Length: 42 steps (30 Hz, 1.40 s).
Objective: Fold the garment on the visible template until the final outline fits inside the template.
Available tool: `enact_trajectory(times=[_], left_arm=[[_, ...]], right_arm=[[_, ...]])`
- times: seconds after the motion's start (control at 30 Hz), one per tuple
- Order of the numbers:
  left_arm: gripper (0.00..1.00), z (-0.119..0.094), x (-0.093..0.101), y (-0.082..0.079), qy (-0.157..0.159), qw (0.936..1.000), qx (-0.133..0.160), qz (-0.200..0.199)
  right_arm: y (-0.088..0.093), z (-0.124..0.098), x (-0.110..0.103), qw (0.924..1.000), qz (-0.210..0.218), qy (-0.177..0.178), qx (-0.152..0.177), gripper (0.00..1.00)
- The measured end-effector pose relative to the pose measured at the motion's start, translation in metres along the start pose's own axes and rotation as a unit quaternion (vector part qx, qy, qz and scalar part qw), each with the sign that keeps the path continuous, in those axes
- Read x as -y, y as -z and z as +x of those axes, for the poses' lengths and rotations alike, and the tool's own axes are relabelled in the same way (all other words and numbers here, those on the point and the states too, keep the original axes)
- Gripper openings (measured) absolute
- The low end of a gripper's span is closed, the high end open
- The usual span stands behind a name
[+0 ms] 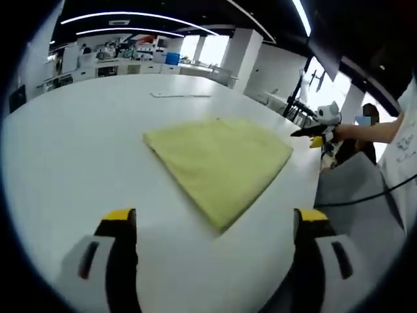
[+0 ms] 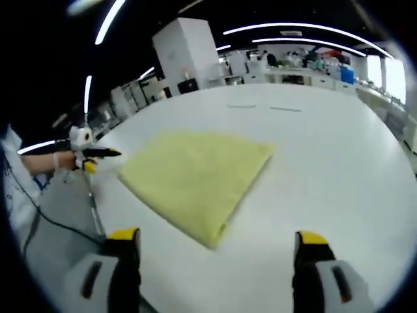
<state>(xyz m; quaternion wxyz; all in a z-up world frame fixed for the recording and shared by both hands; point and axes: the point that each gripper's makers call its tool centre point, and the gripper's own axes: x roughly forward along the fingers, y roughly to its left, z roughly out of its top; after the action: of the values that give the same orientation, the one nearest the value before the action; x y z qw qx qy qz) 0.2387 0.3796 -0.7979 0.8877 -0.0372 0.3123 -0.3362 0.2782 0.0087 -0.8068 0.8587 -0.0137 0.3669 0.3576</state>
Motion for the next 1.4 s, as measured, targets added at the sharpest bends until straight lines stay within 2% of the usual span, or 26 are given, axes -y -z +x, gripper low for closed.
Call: enact_trajectory(times=[0.2, 0.3, 0.37, 0.47, 0.73, 1.4], left_arm=[[0.99, 0.0, -0.001, -0.001, 0.001, 1.0, 0.006, -0.006], [0.99, -0.002, -0.001, -0.003, 0.002, 0.9996, 0.016, -0.024], [0.99, 0.0, 0.001, -0.002, 0.001, 0.9995, 0.013, -0.03], [0.99, 0.0, 0.003, 0.001, 0.0, 0.9995, 0.006, -0.03], [0.98, 0.002, 0.006, 0.002, -0.001, 0.9991, 0.007, -0.041], [0.97, 0.004, 0.012, -0.002, 0.001, 0.9993, 0.006, -0.037]], right_arm=[[-0.005, 0.0, -0.004, 0.9997, -0.025, -0.003, 0.006, 1.0], [-0.008, 0.0, -0.011, 0.9995, -0.031, -0.006, 0.009, 1.0], [-0.01, 0.0, -0.015, 0.9991, -0.039, -0.009, 0.014, 1.0], [-0.008, 0.002, -0.016, 0.999, -0.041, -0.013, 0.014, 1.0], [-0.002, 0.001, -0.023, 0.9991, -0.037, -0.017, 0.01, 1.0], [0.003, 0.002, -0.018, 0.9994, -0.026, -0.017, 0.013, 1.0]])
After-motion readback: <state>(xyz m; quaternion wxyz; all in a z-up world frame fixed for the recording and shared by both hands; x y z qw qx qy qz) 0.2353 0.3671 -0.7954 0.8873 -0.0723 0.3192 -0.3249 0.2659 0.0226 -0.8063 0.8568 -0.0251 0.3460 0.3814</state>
